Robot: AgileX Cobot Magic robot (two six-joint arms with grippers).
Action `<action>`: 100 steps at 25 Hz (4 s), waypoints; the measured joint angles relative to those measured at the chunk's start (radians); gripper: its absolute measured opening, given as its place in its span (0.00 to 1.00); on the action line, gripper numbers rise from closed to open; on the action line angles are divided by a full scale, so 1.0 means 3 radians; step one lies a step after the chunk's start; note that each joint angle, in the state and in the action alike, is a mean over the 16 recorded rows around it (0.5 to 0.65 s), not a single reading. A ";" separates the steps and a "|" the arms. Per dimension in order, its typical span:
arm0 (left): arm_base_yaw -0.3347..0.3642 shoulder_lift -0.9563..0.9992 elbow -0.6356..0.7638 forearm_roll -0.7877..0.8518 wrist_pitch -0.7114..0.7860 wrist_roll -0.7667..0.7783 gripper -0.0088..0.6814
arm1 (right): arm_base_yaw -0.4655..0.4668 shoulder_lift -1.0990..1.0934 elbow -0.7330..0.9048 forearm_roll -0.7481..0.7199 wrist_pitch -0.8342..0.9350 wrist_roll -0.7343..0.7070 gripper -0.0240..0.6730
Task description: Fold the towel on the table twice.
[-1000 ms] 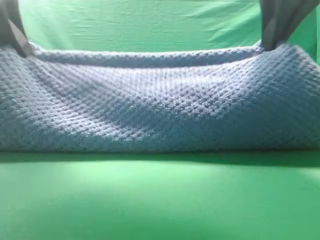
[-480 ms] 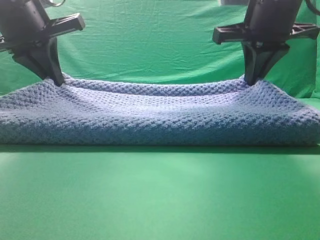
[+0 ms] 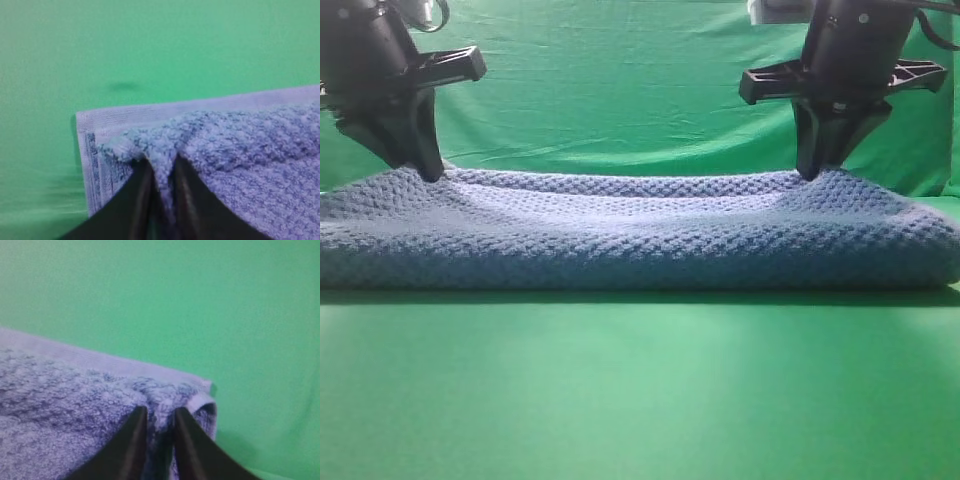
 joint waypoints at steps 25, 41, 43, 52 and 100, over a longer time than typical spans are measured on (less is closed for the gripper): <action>0.0002 -0.2753 0.0369 -0.0094 0.1056 0.0300 0.02 | -0.0003 -0.2258 0.0095 0.0817 0.1362 -0.0635 0.04; 0.0002 -0.5508 0.1312 -0.0203 0.1669 0.0523 0.01 | -0.0003 -0.4712 0.1477 0.1345 0.1114 -0.1088 0.03; 0.0002 -0.5695 0.1374 -0.0200 0.1699 0.0525 0.01 | -0.0003 -0.4993 0.1601 0.1383 0.1080 -0.1111 0.03; 0.0004 -0.6025 0.1560 -0.0188 0.1789 0.0524 0.01 | -0.0005 -0.5923 0.1889 0.1598 0.1221 -0.1207 0.03; 0.0008 -0.6022 0.3714 -0.0211 -0.0158 0.0515 0.01 | -0.0011 -0.6206 0.4116 0.1607 -0.0979 -0.1245 0.03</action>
